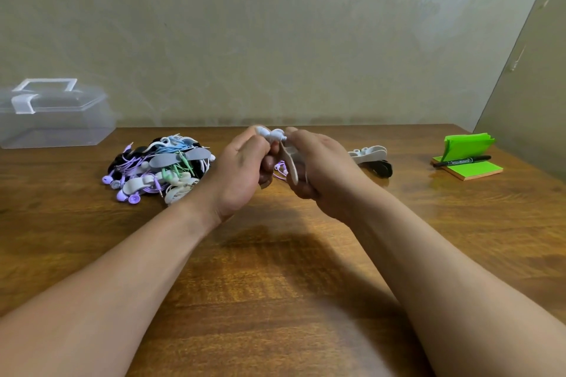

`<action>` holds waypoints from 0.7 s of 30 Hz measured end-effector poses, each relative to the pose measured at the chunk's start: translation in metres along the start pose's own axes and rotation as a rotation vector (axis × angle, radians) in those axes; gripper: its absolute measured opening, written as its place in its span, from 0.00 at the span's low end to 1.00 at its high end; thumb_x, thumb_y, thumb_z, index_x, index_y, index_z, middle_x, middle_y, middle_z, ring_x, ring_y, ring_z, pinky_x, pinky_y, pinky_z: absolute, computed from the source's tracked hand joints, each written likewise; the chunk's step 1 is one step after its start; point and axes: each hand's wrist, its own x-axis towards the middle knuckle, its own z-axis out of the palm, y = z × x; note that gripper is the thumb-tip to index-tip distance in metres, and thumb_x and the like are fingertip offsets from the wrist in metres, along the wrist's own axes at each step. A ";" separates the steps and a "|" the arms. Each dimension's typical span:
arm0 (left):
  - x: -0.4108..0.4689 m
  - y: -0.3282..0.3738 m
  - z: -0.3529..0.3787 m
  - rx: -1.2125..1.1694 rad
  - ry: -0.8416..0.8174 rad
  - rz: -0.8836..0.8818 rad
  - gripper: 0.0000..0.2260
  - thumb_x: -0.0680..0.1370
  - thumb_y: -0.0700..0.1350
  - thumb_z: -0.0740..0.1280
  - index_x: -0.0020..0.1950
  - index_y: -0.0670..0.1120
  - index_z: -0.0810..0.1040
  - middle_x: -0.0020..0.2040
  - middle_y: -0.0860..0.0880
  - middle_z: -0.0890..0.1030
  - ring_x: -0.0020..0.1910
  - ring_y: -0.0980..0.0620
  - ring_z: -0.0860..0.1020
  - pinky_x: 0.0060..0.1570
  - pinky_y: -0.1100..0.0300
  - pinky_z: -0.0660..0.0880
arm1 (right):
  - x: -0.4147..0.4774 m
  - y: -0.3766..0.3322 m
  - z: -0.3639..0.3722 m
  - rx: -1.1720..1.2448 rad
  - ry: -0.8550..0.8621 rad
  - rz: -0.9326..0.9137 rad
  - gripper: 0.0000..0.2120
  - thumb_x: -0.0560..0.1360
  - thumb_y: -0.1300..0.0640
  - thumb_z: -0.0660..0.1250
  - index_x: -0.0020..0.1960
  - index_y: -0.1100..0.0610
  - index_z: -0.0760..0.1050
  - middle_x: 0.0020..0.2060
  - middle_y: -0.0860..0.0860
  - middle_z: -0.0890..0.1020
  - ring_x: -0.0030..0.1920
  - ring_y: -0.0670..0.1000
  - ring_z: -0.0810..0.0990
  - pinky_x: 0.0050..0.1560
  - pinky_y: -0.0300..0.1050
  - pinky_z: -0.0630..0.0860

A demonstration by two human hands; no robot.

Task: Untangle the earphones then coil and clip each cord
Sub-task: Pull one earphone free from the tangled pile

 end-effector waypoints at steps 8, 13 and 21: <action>-0.008 0.002 0.013 0.175 -0.034 0.244 0.11 0.81 0.43 0.54 0.42 0.54 0.72 0.35 0.52 0.69 0.36 0.49 0.64 0.37 0.50 0.63 | 0.000 0.002 0.007 -0.131 0.265 -0.161 0.18 0.87 0.46 0.57 0.47 0.57 0.75 0.35 0.50 0.76 0.33 0.46 0.74 0.36 0.45 0.70; -0.002 0.002 0.012 -0.174 0.115 -0.007 0.10 0.80 0.40 0.54 0.41 0.46 0.70 0.34 0.48 0.65 0.32 0.50 0.62 0.33 0.55 0.60 | -0.004 -0.001 0.007 -0.125 0.244 -0.138 0.17 0.87 0.47 0.55 0.58 0.59 0.75 0.35 0.49 0.76 0.30 0.44 0.75 0.31 0.38 0.72; 0.007 0.004 -0.017 -0.513 0.060 -0.262 0.09 0.78 0.41 0.54 0.45 0.44 0.73 0.36 0.47 0.64 0.28 0.53 0.59 0.27 0.61 0.60 | -0.004 0.002 -0.014 -0.612 -0.159 -0.444 0.16 0.81 0.52 0.70 0.67 0.46 0.73 0.62 0.42 0.80 0.65 0.44 0.78 0.60 0.48 0.78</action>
